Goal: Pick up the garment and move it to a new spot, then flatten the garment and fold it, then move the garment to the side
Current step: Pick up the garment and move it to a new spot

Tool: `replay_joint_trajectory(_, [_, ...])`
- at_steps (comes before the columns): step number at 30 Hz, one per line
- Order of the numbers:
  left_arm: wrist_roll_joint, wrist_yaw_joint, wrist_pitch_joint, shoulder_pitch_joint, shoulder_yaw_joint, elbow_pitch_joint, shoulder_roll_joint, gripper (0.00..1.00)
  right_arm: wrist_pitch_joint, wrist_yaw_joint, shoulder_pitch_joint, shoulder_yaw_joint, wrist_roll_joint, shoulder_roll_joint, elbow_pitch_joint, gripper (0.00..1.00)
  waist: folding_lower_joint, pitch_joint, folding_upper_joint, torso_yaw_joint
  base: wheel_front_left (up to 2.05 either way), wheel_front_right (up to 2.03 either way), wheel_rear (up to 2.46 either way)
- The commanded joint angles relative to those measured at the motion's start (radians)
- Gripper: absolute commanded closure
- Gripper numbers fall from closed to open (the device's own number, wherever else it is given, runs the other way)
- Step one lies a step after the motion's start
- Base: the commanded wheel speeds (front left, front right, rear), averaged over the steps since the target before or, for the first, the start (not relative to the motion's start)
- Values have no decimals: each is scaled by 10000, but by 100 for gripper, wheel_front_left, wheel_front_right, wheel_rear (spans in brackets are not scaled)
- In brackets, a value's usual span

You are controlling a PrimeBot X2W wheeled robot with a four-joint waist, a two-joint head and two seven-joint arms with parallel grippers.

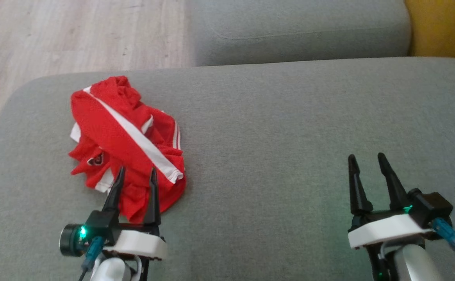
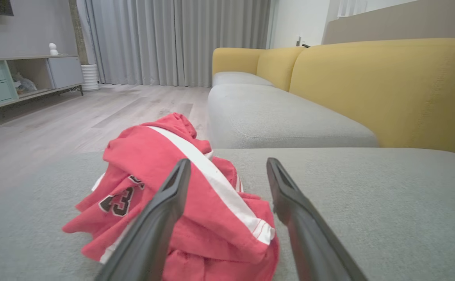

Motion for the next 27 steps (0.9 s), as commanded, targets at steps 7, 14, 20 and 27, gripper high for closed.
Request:
replay_joint_trajectory(7, [236,-9,-95,-30,766,-275,-35,0,-109,-7,-147,744,67,-77,-367,0,0,-285,0,837,0,0,0])
replay_joint_trajectory(14, [385,-23,-95,242,1066,-317,-67,0,-109,-7,16,1215,197,-77,-372,0,0,-459,0,1662,0,0,0])
replay_joint_trajectory(20, [494,-55,-95,454,1271,-360,-83,0,-109,-7,121,1530,276,-77,-423,0,0,-564,0,2212,0,0,0])
replay_joint_trajectory(27, [634,-108,-95,564,1452,-501,-98,0,-109,-7,172,1786,383,-77,-414,0,0,-591,0,2535,0,0,0])
